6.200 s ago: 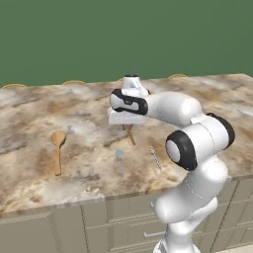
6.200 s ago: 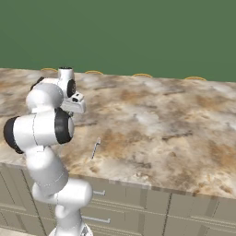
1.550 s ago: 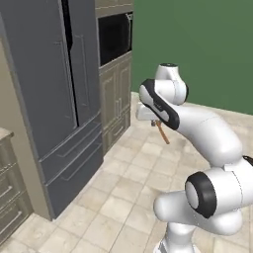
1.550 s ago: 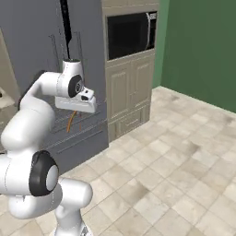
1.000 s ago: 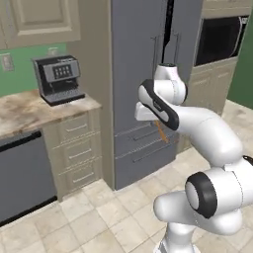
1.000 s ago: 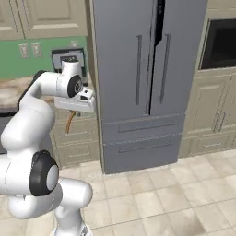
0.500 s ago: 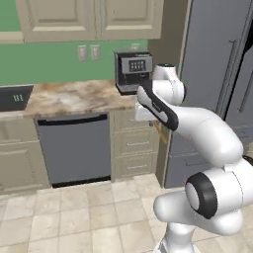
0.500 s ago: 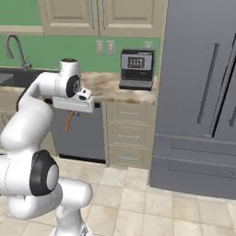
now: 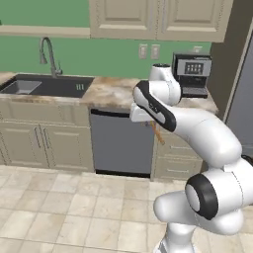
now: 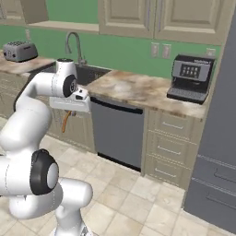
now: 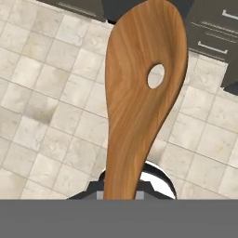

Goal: Organize the utensils by type. Pick up the wooden spoons from the counter and place them in the open cabinet. Then pick up the metallic utensils from the counter and place them in the open drawer.

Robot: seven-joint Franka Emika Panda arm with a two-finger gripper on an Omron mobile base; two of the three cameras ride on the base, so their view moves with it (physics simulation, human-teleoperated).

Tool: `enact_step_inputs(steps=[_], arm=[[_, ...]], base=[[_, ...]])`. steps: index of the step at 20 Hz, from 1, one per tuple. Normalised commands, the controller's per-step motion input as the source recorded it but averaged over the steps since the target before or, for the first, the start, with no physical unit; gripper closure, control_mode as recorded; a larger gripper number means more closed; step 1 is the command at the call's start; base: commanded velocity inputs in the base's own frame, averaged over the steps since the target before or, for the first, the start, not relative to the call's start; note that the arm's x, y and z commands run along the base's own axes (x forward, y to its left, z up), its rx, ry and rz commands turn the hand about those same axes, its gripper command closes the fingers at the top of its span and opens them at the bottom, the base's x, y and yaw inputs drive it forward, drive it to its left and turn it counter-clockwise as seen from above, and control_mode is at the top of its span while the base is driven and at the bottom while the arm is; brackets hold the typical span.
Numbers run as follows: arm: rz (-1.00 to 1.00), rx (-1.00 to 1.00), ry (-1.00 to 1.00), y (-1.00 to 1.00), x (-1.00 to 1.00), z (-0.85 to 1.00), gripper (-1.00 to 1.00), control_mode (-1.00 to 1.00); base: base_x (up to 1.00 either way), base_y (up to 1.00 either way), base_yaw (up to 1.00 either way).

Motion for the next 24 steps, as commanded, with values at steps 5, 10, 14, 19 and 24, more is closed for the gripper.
enact_step_inputs(steps=[5,10,14,19,24], arm=[[0.00,0.00,0.00,0.00,0.00,0.00,1.00,1.00],[0.00,0.00,0.00,0.00,0.00,0.00,1.00,1.00],[0.00,0.00,0.00,0.00,0.00,0.00,1.00,1.00],[0.00,0.00,0.00,0.00,0.00,0.00,1.00,1.00],[0.00,0.00,0.00,0.00,0.00,0.00,1.00,1.00]], base=[[0.45,0.16,0.23],[0.62,0.54,0.08],[0.48,0.20,0.67],[0.42,0.05,0.79],[0.52,0.00,0.78]])
